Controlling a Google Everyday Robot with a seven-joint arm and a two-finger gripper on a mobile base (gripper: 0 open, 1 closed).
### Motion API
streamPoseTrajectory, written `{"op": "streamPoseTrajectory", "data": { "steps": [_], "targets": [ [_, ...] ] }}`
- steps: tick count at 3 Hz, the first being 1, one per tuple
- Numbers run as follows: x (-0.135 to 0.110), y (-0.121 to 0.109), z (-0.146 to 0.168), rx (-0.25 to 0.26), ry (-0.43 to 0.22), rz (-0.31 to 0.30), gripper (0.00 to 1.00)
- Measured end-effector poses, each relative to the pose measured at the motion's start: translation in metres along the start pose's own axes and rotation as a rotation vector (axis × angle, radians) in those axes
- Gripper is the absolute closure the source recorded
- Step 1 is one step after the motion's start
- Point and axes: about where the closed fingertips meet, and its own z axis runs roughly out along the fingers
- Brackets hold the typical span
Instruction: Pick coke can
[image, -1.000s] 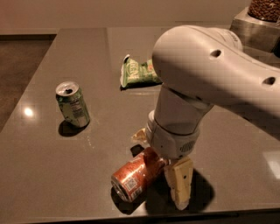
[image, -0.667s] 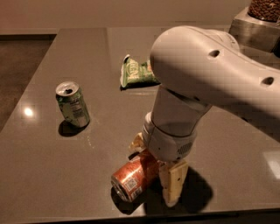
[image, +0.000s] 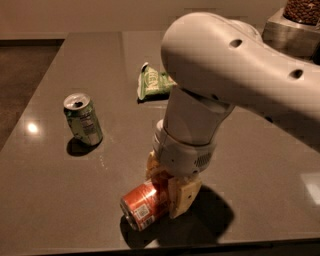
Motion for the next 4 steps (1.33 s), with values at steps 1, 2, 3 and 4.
{"op": "streamPoseTrajectory", "data": {
  "steps": [1,2,3,4],
  "targets": [
    [-0.007,-0.011,-0.028,0.043,-0.021,0.031,0.95],
    [-0.01,-0.028,-0.076,0.137,-0.041,0.062,1.0],
    [-0.011,-0.038,-0.112,0.208,-0.041,0.075,1.0],
    [-0.013,-0.038,-0.112,0.216,-0.039,0.072,1.0]
  ]
}}
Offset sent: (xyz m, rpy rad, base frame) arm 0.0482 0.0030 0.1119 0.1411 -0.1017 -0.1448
